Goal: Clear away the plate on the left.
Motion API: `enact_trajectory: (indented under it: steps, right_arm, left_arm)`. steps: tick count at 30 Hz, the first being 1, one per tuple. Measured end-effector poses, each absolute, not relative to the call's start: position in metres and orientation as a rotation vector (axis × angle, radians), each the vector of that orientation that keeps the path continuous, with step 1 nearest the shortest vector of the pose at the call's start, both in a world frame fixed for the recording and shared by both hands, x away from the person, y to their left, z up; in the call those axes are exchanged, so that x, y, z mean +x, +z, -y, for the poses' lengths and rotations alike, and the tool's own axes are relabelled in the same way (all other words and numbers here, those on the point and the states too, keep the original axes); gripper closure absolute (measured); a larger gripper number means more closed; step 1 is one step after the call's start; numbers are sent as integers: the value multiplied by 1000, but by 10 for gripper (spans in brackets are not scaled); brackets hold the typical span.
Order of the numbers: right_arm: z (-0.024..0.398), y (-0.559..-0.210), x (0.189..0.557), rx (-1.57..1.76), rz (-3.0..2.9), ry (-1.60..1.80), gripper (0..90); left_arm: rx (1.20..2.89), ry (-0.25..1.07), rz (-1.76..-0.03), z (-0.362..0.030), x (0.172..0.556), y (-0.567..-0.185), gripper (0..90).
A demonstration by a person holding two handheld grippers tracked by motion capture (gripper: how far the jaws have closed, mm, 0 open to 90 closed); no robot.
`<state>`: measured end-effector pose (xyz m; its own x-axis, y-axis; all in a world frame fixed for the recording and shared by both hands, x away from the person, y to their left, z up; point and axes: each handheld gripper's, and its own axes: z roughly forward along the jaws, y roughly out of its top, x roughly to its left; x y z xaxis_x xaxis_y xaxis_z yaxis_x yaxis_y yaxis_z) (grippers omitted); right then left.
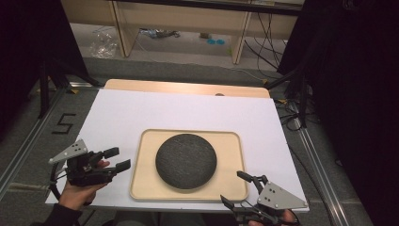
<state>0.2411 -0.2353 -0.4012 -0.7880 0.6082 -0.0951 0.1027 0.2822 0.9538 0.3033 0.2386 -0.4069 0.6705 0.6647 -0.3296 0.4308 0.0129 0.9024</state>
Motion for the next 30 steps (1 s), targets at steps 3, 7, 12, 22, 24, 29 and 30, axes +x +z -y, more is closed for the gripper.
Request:
enact_trajectory:
  steps: [3, 7, 12, 22, 24, 29, 30]
  right_arm:
    - [236, -401, 241, 633, -2124, 1522, 193]
    - [236, -401, 241, 634, -2120, 1518, 193]
    - [235, -401, 241, 636, -2118, 1521, 192]
    - [235, -401, 241, 642, -2112, 1524, 191]
    - [236, -401, 241, 639, -2114, 1523, 191]
    - [236, -401, 241, 638, -2116, 1523, 191]
    - [236, -401, 241, 639, -2114, 1524, 191]
  left_arm:
    - [1612, 248, -898, -237, 298, -406, 236]
    - [1625, 275, -880, -234, 289, -406, 235]
    - [1644, 296, -842, -228, 278, -404, 235]
    - [1709, 301, -792, -211, 266, -409, 229]
    - [1724, 302, -794, -207, 266, -410, 228]
    - [1739, 311, -786, -205, 268, -412, 228]
    - [1738, 309, -793, -206, 268, -412, 228]
